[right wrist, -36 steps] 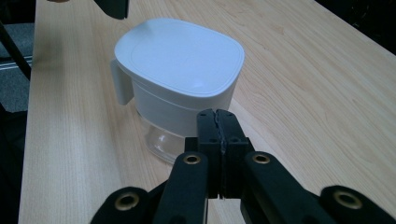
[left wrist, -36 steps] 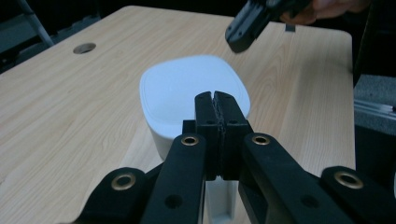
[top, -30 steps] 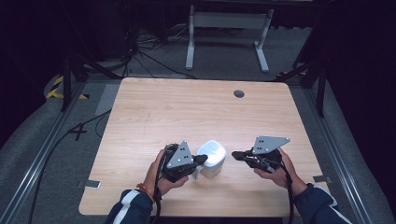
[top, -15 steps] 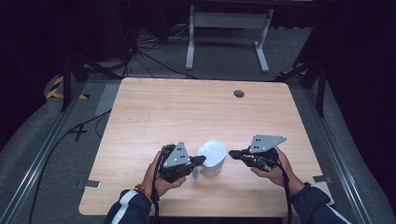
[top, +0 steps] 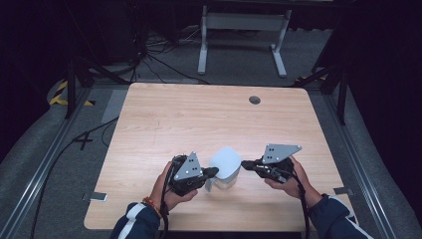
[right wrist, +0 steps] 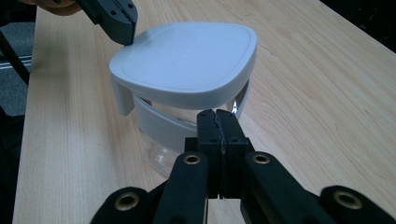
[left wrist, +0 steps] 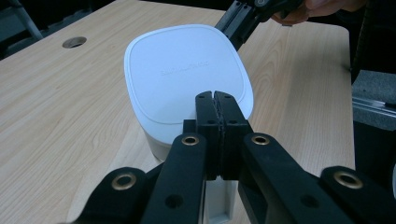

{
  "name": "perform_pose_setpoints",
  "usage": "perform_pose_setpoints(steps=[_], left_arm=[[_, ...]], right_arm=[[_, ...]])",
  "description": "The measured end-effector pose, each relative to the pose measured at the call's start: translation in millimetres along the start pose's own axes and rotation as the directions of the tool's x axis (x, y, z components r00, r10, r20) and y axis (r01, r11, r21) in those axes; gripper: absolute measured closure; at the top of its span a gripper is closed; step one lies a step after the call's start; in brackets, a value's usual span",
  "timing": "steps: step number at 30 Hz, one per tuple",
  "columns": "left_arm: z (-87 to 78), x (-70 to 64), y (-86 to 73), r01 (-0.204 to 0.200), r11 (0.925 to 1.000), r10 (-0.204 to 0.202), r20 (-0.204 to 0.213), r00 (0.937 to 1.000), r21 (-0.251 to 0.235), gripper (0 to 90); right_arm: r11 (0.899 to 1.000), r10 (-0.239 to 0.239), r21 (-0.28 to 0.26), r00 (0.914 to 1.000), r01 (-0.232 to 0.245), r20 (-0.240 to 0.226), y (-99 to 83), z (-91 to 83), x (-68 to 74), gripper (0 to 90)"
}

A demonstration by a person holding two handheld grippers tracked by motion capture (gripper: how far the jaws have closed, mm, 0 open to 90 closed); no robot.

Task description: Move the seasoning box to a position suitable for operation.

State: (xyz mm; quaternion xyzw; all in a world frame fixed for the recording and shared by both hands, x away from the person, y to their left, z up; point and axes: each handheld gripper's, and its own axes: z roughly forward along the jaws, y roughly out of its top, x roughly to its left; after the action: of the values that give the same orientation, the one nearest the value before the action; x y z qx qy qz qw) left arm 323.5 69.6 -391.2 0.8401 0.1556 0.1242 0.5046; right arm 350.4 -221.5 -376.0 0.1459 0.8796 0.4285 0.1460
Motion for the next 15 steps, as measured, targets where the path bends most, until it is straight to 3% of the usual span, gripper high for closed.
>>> perform_pose_setpoints(steps=[9,15], left_arm=[[-0.6,0.1,-1.4,-0.002,0.9999,0.002,-0.016,0.9999,0.011,87.8],[-13.8,5.2,-11.4,0.018,0.9994,-0.016,-0.071,0.9974,0.03,86.7]], right_arm=[[1.0,-0.017,-0.019,0.9998,0.017,-0.009,7.6,2.1,5.9,89.8],[0.999,-0.029,-0.019,0.9996,0.029,-0.003,12.1,1.1,9.3,89.8]])
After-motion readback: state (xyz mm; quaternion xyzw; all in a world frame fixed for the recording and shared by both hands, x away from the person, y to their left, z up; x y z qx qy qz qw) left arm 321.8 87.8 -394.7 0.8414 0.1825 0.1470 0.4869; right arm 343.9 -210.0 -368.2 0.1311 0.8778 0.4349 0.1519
